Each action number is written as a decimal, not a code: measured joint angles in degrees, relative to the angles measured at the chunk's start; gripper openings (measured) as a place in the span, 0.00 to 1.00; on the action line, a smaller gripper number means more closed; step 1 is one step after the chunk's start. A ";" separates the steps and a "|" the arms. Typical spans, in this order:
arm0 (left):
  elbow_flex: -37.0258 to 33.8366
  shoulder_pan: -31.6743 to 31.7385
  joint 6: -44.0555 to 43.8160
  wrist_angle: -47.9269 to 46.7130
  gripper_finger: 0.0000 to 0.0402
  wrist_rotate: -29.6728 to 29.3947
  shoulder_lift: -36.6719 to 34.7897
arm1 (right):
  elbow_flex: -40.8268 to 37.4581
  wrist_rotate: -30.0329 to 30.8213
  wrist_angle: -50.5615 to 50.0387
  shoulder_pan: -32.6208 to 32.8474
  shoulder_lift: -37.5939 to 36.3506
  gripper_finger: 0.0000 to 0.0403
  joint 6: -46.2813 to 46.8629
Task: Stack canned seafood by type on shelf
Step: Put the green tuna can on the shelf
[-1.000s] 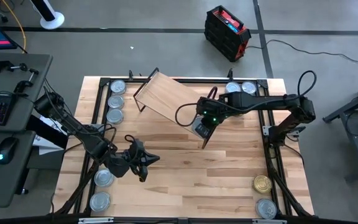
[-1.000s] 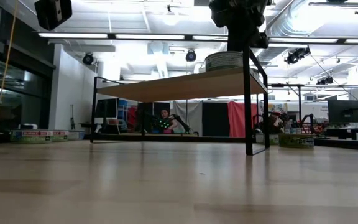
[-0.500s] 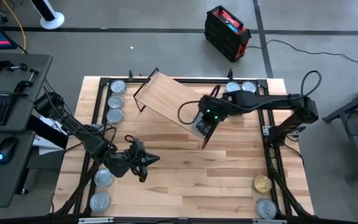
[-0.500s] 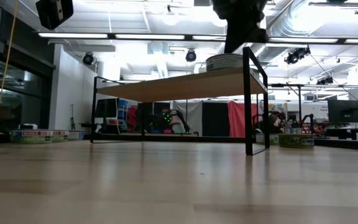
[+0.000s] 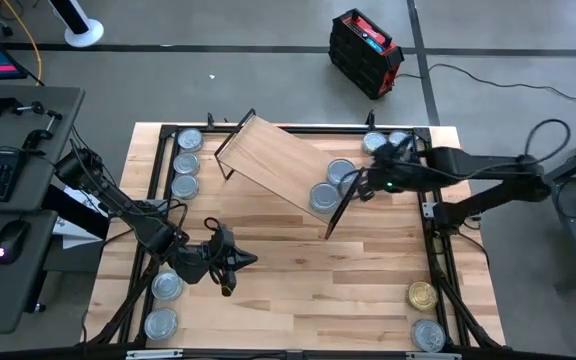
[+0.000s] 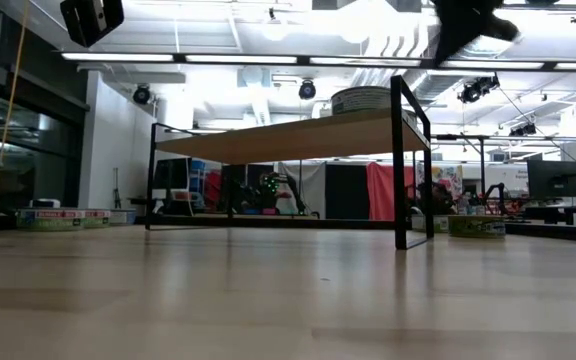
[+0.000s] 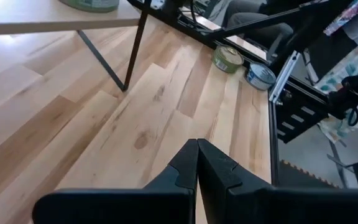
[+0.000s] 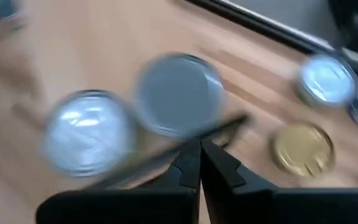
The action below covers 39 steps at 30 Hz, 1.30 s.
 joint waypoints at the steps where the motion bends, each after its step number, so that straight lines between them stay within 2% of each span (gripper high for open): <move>1: 0.00 0.00 0.38 0.07 0.00 0.00 0.00 | -3.05 0.05 0.02 -1.00 -2.25 0.00 2.74; 4: -0.02 0.04 1.24 0.18 0.00 0.14 0.00 | -11.97 -0.02 0.77 -5.83 -8.34 0.00 9.68; 8: -0.02 0.04 1.50 0.86 0.00 1.53 0.00 | -21.95 -2.26 7.77 -15.07 -13.25 0.00 11.12; 13: -0.01 0.04 1.25 3.63 0.00 1.53 0.00 | -33.17 -7.54 20.03 -26.21 -13.57 0.00 9.29; 18: 0.00 0.04 1.23 6.74 0.00 1.51 0.00 | -41.42 -12.46 30.91 -33.09 -13.31 0.00 8.11; 23: -0.02 0.04 0.29 7.76 0.00 1.12 0.00 | -45.86 -12.69 32.98 -36.83 -13.31 0.00 7.92; 26: -0.02 0.04 -1.37 7.83 0.00 0.89 0.00 | -48.42 -15.55 36.42 -38.31 -13.33 0.00 6.40; 32: -0.02 0.21 -3.30 7.81 0.00 0.86 0.00 | -50.99 -16.69 41.15 -38.89 -13.33 0.00 4.73; 39: -0.01 0.37 -4.25 7.80 0.00 0.83 0.00 | -50.70 -19.69 32.07 -38.51 -13.72 0.00 -2.55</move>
